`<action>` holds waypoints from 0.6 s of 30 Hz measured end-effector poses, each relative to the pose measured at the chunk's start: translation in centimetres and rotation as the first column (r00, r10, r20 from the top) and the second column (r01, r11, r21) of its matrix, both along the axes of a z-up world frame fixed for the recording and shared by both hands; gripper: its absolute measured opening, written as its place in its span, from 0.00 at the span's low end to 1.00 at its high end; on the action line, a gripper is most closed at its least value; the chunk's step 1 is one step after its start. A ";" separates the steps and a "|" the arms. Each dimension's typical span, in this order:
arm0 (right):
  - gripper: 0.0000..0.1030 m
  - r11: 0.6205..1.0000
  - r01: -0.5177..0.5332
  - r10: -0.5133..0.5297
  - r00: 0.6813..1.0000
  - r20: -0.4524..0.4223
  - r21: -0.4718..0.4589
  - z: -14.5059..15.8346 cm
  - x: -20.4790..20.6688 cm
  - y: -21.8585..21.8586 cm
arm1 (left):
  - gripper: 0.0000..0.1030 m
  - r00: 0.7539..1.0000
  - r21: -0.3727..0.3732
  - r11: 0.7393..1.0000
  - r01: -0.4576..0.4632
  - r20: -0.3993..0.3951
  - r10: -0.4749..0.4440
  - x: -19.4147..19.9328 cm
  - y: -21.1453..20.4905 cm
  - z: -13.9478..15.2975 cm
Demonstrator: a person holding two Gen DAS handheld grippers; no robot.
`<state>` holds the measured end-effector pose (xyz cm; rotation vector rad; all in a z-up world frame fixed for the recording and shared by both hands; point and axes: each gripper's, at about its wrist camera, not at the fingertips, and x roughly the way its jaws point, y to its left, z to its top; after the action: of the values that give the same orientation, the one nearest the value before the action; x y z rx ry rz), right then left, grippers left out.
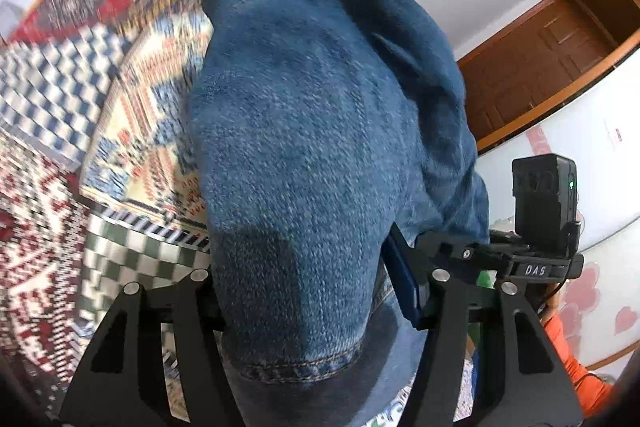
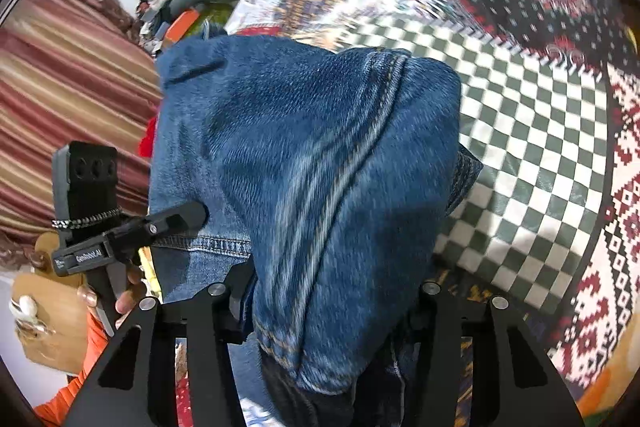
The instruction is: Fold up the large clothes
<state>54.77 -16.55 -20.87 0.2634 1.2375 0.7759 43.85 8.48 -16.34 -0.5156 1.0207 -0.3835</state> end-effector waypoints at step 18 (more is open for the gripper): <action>0.47 0.991 -0.131 0.127 0.985 0.113 0.031 7.5 -7.3 10.9 | 0.59 0.985 0.040 0.990 -0.139 0.110 0.134 -10.9 10.5 7.2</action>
<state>47.50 -5.69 -13.39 0.1696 1.1439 0.9150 32.90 19.01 -9.15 -0.5139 0.8830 -0.2621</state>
